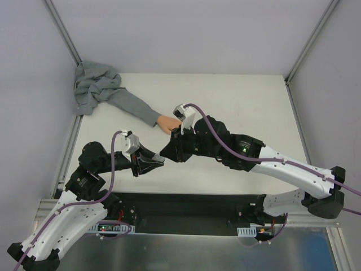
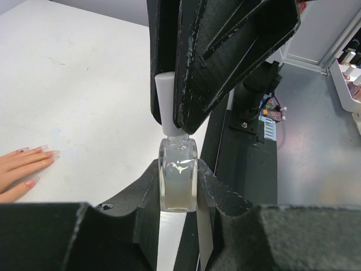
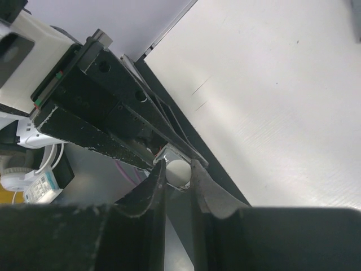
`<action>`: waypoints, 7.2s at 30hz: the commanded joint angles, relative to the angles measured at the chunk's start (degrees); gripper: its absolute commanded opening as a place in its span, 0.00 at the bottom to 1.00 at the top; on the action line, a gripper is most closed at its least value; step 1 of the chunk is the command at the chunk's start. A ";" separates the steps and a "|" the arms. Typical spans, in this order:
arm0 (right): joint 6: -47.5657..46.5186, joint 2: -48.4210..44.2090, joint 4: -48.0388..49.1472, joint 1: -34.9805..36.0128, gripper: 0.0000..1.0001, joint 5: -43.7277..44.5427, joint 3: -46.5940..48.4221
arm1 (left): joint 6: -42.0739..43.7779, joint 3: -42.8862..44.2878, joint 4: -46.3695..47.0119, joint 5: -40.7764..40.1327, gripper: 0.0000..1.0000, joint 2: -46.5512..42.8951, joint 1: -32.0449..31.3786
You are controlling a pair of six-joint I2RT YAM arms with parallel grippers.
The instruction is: Paint the nails
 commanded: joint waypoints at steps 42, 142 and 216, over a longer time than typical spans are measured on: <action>-0.44 -5.20 3.54 -1.71 0.01 1.97 -0.14 | 0.85 0.13 2.37 0.65 0.00 0.99 -0.36; -7.29 34.00 21.65 -34.32 0.01 -5.77 -7.44 | 6.66 1.89 15.03 -17.72 0.00 11.18 6.94; -7.20 35.75 19.10 -35.02 0.01 -4.98 -7.44 | 4.90 1.80 15.29 -16.93 0.00 11.27 7.03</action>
